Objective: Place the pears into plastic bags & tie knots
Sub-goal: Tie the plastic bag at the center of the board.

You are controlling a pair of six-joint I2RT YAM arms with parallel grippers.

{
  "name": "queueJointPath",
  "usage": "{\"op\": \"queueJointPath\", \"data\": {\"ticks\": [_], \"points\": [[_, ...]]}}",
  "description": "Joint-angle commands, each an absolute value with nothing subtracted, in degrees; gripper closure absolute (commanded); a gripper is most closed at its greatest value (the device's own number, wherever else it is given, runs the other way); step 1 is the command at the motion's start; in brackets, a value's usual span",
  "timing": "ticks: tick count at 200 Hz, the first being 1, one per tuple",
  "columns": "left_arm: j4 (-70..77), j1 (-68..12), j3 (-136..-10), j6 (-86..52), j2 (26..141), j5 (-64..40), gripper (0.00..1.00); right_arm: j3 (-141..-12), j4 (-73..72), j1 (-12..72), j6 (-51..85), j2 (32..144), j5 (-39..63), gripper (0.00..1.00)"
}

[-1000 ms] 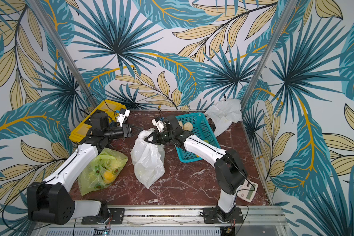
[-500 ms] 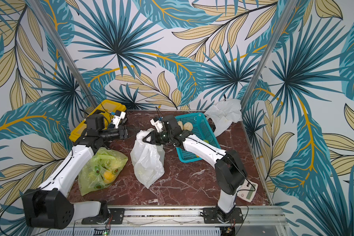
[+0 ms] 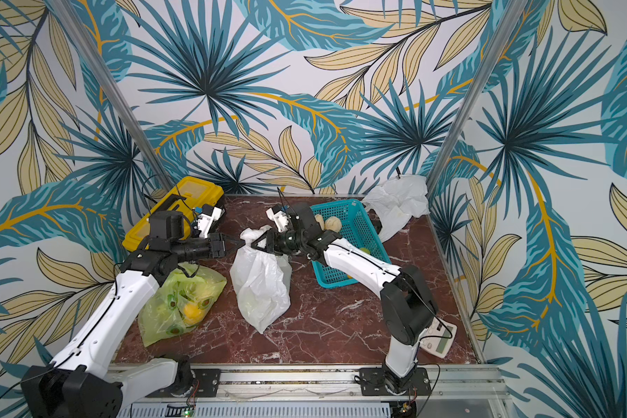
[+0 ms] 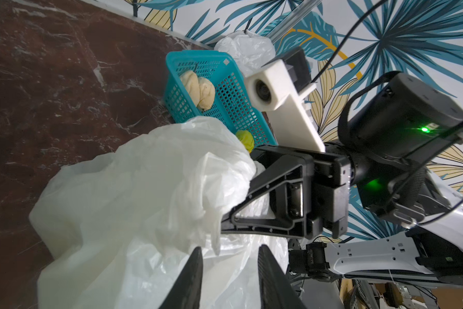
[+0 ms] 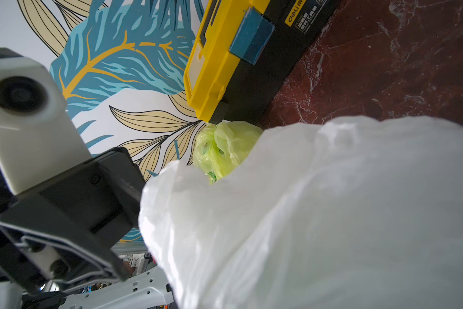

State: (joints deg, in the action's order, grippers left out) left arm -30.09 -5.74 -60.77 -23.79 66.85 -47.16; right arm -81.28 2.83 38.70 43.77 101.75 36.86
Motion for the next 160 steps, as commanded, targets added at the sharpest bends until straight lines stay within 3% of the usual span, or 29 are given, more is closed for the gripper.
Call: {"op": "queueJointPath", "data": {"ticks": [1,33,69,87,136,160], "points": [[-31.2,-6.2,-62.0,-22.0,67.4,-45.0,0.64,-81.8,1.3,39.2,44.3,102.6,36.6,0.75],[-31.3,-7.8,-64.8,-21.2,70.0,-44.6,0.68,-82.3,1.1,39.6,44.5,103.3,36.7,0.75],[-31.3,-8.7,-65.7,-20.0,71.7,-45.7,0.87,-82.0,0.6,39.6,45.0,103.1,36.9,0.75],[-31.3,-8.7,-64.9,-18.5,71.1,-45.9,1.0,-80.9,-2.5,38.9,47.5,102.0,39.1,0.67],[-31.8,-8.9,-62.4,-10.3,68.5,-45.8,1.0,-79.1,-11.5,36.3,56.9,99.4,45.1,0.38],[-31.8,-9.0,-61.9,-7.6,67.6,-45.1,1.0,-79.3,-17.8,36.1,62.6,101.0,46.3,0.3]]}}
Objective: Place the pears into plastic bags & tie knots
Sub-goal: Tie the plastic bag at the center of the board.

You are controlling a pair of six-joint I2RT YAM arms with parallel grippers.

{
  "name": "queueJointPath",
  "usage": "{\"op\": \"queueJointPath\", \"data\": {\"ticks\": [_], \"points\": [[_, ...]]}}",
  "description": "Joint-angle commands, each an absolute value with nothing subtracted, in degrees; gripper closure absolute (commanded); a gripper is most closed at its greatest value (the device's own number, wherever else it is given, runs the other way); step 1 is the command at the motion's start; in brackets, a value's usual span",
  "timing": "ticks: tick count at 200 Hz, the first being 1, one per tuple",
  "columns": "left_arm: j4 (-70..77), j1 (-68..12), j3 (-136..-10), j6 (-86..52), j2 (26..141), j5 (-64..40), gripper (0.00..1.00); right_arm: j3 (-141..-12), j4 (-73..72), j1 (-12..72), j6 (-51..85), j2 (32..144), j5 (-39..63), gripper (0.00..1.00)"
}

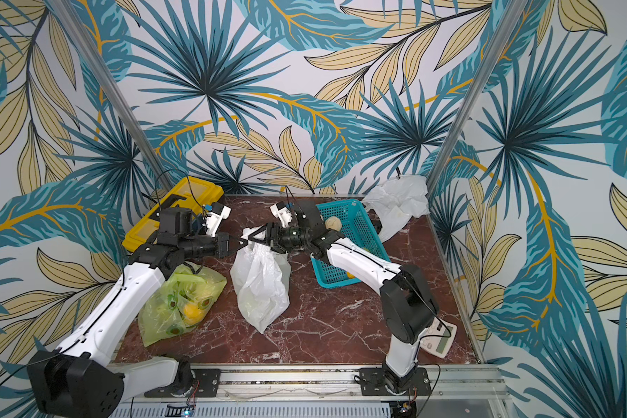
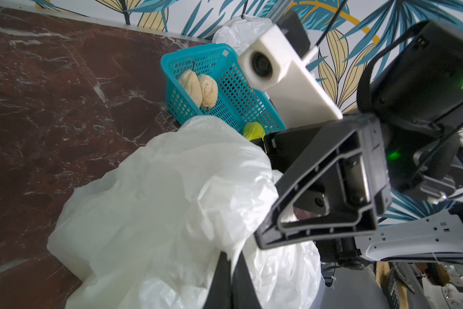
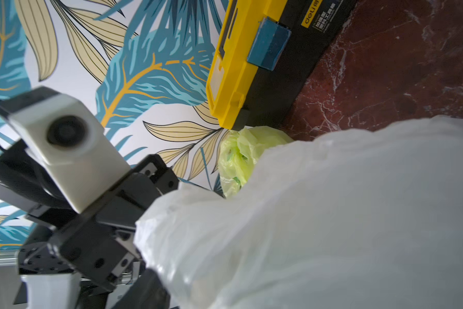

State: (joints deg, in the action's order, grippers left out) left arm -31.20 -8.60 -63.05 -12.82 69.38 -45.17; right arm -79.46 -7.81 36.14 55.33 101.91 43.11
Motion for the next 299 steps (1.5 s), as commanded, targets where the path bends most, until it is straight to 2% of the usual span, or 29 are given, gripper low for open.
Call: {"op": "queueJointPath", "data": {"ticks": [1,20,36,49,68,94,114,140,164,185,202,241,289,299], "points": [[-31.8,-9.0,-62.0,-7.5,67.6,-45.0,1.0,-79.4,-17.9,36.1,62.8,101.1,46.4,0.29],[-31.8,-9.3,-61.7,-6.4,67.4,-44.9,1.0,-82.0,-12.2,36.2,60.0,102.0,44.7,0.27],[-31.8,-9.8,-61.9,-5.8,66.8,-44.6,1.0,-85.4,-1.8,36.6,53.7,102.5,42.5,0.31],[-31.8,-9.9,-62.1,-5.5,66.6,-44.4,1.0,-85.9,0.3,36.8,52.6,103.0,42.2,0.36],[-31.8,-9.9,-62.4,-5.6,66.5,-44.3,1.0,-87.0,5.4,36.8,49.8,103.8,39.7,0.47],[-31.8,-10.1,-62.1,-5.6,64.5,-44.7,1.0,-89.1,16.0,36.1,45.3,104.6,29.4,0.73],[-32.0,-10.1,-60.8,-5.8,62.4,-44.0,1.0,-90.7,18.4,35.7,43.6,105.5,24.7,0.78],[-32.2,-10.0,-61.4,-6.5,61.9,-43.7,1.0,-92.3,19.7,35.9,42.1,106.5,25.4,0.76],[-32.3,-10.0,-62.6,-7.5,64.0,-44.5,1.0,-89.1,13.4,35.8,43.7,104.4,31.7,0.61],[-32.3,-9.9,-62.8,-8.7,65.4,-43.5,1.0,-86.1,14.6,35.1,38.4,99.0,32.2,0.42],[-32.8,-9.7,-63.1,-9.4,66.2,-42.7,1.0,-81.4,9.9,33.4,38.6,95.1,33.2,0.35],[-33.0,-7.9,-62.7,-9.8,65.2,-41.5,1.0,-78.2,14.8,31.2,37.8,93.5,35.8,0.34],[-33.0,-7.4,-62.1,-10.1,66.6,-42.7,1.0,-72.3,29.8,31.9,29.0,87.8,24.4,0.5],[-33.0,-7.5,-62.0,-10.3,66.8,-42.8,1.0,-72.0,31.9,32.7,28.4,87.4,24.0,0.5]]}}
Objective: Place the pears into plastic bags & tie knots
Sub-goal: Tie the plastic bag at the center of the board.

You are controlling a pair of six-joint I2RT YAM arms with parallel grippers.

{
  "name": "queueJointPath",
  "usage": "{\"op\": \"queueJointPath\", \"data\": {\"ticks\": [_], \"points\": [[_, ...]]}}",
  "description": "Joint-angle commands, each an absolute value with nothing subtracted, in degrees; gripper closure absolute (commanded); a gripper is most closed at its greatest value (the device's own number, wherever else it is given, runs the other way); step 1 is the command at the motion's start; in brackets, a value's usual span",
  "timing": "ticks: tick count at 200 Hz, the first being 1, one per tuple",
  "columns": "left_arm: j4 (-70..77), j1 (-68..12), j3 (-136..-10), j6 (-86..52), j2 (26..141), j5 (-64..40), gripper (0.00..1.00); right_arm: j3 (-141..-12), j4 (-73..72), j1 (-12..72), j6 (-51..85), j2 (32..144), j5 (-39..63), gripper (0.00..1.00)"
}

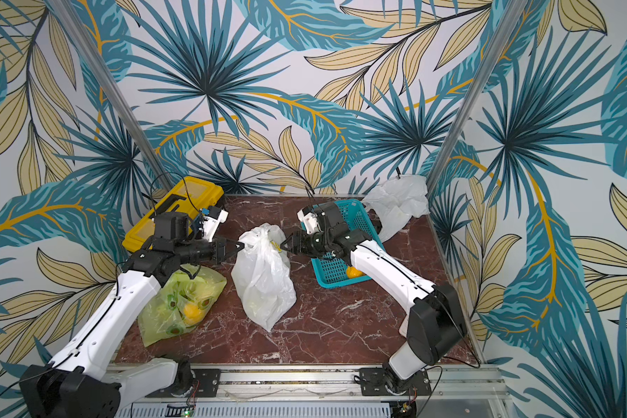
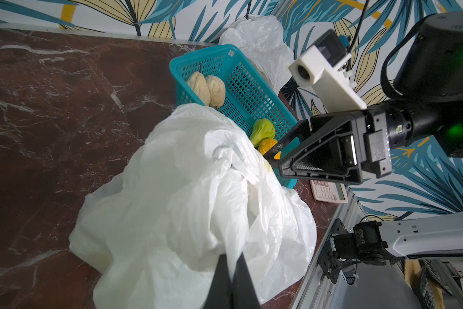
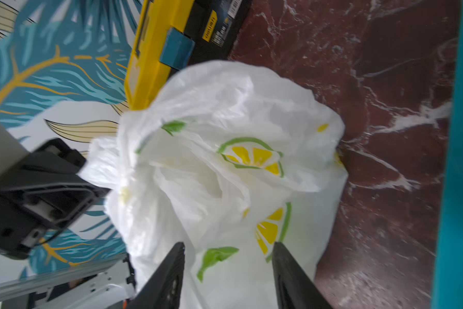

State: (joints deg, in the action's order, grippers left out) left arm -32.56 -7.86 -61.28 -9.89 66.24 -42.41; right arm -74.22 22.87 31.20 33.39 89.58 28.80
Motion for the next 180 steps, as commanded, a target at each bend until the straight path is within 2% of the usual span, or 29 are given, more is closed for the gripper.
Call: {"op": "queueJointPath", "data": {"ticks": [1,47,84,103,143,163,180], "points": [[-33.0,-7.5,-62.0,-10.3,66.8,-42.8,1.0,-72.0,32.1,32.8,28.4,87.4,23.9,0.5],[-33.0,-7.4,-61.0,-11.7,67.2,-43.1,1.0,-77.9,36.5,41.0,28.3,87.5,21.1,0.49],[-33.0,-7.6,-59.7,-12.6,66.6,-42.8,1.0,-91.7,42.5,49.3,32.9,98.0,13.6,0.54],[-33.0,-7.5,-58.6,-12.8,66.0,-42.2,1.0,-97.5,43.3,52.9,35.4,101.7,7.8,0.52],[-33.0,-6.6,-57.6,-13.4,65.9,-42.7,1.0,-100.1,48.7,53.7,33.9,101.2,4.5,0.4],[-33.0,-6.4,-57.6,-13.6,66.0,-42.9,1.0,-98.6,52.1,53.2,31.9,99.2,2.5,0.39],[-33.0,-6.4,-57.7,-13.8,66.4,-43.1,1.0,-94.5,48.1,53.0,32.4,97.0,4.1,0.42]]}}
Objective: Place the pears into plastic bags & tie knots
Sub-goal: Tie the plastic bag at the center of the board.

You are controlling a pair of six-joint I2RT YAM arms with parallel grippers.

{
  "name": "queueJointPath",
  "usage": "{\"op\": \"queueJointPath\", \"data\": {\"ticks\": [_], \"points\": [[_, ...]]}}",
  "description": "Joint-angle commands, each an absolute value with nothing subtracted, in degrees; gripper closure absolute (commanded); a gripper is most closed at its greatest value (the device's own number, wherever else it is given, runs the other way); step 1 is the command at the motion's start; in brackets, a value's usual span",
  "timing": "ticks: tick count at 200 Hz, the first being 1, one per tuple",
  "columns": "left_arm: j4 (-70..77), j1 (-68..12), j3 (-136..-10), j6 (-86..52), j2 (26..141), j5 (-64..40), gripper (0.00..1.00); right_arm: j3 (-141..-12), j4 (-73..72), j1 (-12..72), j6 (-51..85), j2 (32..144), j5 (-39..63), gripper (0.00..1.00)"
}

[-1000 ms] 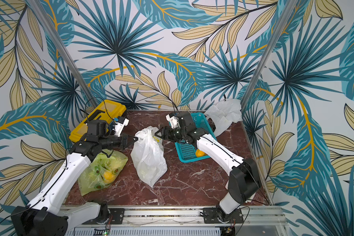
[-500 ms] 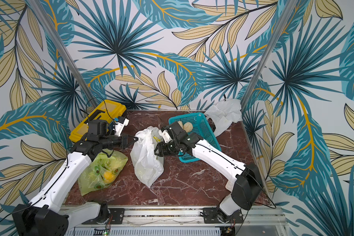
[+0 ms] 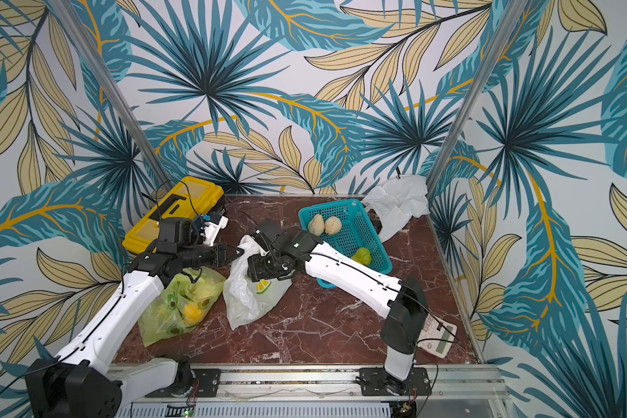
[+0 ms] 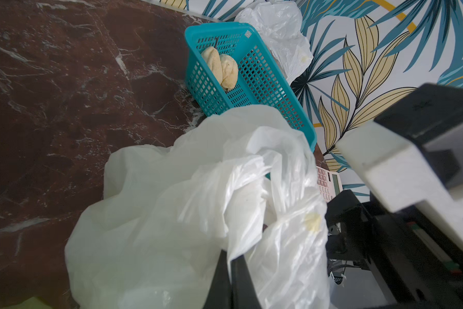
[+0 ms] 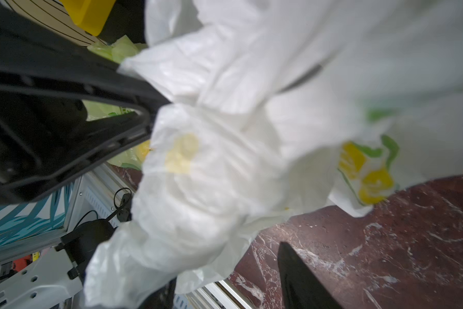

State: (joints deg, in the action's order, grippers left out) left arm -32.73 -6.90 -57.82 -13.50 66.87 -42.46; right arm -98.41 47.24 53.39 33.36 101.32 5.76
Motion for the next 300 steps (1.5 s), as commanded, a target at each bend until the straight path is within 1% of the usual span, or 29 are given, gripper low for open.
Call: {"op": "queueJointPath", "data": {"ticks": [1,12,27,96,115,144,161,180,202,222,243,269,277,300], "points": [[-33.0,-6.4,-57.7,-13.8,66.4,-43.1,1.0,-94.2,47.7,53.0,32.6,96.8,4.2,0.42],[-33.0,-6.5,-57.8,-14.1,66.5,-43.4,1.0,-91.8,43.9,53.0,33.7,96.0,5.0,0.45],[-33.0,-6.5,-57.8,-14.3,66.3,-43.4,1.0,-92.3,41.4,53.0,34.9,96.7,6.4,0.47],[-33.0,-6.6,-57.5,-14.6,65.4,-43.9,1.0,-94.5,34.5,53.1,38.9,101.0,9.8,0.47],[-33.0,-6.8,-57.3,-14.8,65.2,-43.7,1.0,-96.2,33.1,53.0,40.3,102.2,10.7,0.45],[-32.9,-7.2,-56.8,-15.8,64.3,-43.2,1.0,-95.9,30.4,53.1,42.7,103.0,11.5,0.46],[-32.0,-7.6,-56.1,-16.9,63.9,-43.1,1.0,-95.0,28.0,53.0,44.1,103.8,12.4,0.5],[-31.5,-8.1,-55.2,-17.4,63.3,-43.0,1.0,-94.8,27.4,53.1,45.0,104.6,11.9,0.57],[-31.5,-8.0,-54.7,-17.2,62.8,-42.4,1.0,-94.0,27.9,52.9,44.6,103.4,11.3,0.77],[-31.6,-6.6,-55.0,-17.0,62.0,-42.3,1.0,-92.8,32.8,52.3,41.1,100.1,11.8,0.86],[-31.7,-4.1,-56.1,-17.0,60.5,-42.8,1.0,-89.3,39.8,50.2,35.2,95.8,12.3,0.91],[-34.6,-1.5,-57.5,-15.5,60.2,-43.7,1.0,-84.7,46.7,45.5,29.4,92.3,11.8,0.94],[-34.5,-1.2,-57.2,-15.4,60.0,-43.6,1.0,-83.9,47.6,43.6,28.3,91.8,12.0,0.94],[-34.5,-1.2,-56.8,-15.1,60.9,-44.4,1.0,-84.0,47.6,41.4,27.1,91.7,14.5,0.95]]}}
